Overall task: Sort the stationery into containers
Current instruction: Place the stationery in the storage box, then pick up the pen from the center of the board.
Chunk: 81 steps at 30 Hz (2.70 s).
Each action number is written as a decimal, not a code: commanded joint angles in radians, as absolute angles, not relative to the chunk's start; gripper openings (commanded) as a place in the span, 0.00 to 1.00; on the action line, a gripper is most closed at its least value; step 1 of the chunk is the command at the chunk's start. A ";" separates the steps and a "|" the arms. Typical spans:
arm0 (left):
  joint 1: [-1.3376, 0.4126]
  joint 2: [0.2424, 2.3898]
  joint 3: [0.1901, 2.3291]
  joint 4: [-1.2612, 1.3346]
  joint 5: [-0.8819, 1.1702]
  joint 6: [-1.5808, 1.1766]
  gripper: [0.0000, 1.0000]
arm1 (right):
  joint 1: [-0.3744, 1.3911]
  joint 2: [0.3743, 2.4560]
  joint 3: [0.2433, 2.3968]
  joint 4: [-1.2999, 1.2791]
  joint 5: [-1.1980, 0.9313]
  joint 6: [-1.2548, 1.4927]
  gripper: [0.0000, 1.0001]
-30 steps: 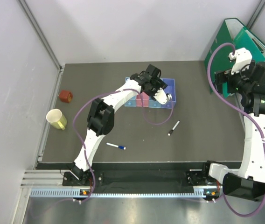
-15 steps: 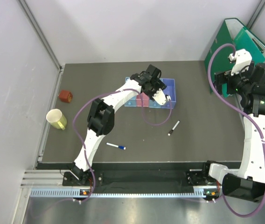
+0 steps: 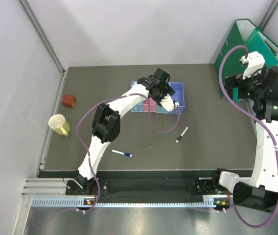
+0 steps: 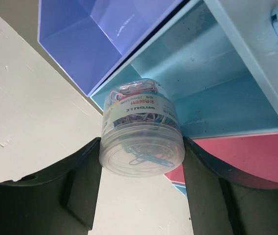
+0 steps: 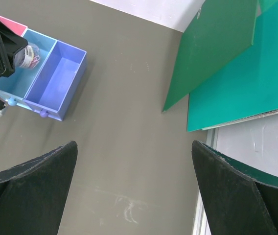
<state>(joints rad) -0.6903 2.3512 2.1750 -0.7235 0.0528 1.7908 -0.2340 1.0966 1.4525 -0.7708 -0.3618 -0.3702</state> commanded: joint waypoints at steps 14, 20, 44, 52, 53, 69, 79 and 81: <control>-0.704 2.287 2.155 -0.712 0.009 1.882 0.77 | -0.256 1.072 1.463 -0.735 -0.393 -0.345 0.99; -0.701 2.263 2.108 -0.442 0.009 1.741 0.79 | -0.261 1.063 1.460 -0.736 -0.408 -0.342 1.00; -0.445 1.268 1.208 -0.735 0.256 0.739 0.95 | 0.069 1.085 1.304 -0.999 -0.332 -0.488 0.99; -0.365 1.256 1.009 -0.643 0.186 0.666 0.94 | 0.127 1.060 1.282 -1.000 -0.294 -0.503 1.00; -0.351 1.293 1.012 -0.618 0.192 0.654 0.94 | 0.126 1.060 1.287 -1.014 -0.298 -0.505 1.00; -0.262 1.618 1.147 -0.560 0.229 0.574 0.86 | 0.132 1.039 1.310 -1.011 -0.305 -0.492 1.00; -0.256 1.641 1.025 -0.430 0.163 0.540 0.74 | 0.132 1.049 1.328 -1.011 -0.318 -0.476 1.00; -0.255 1.649 1.006 -0.410 0.140 0.532 0.72 | 0.132 1.054 1.341 -1.012 -0.318 -0.474 1.00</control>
<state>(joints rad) -0.2623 1.6344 1.0405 -0.4946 0.1822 0.5606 0.1246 1.0607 1.2778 -1.0237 -0.3008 -0.4919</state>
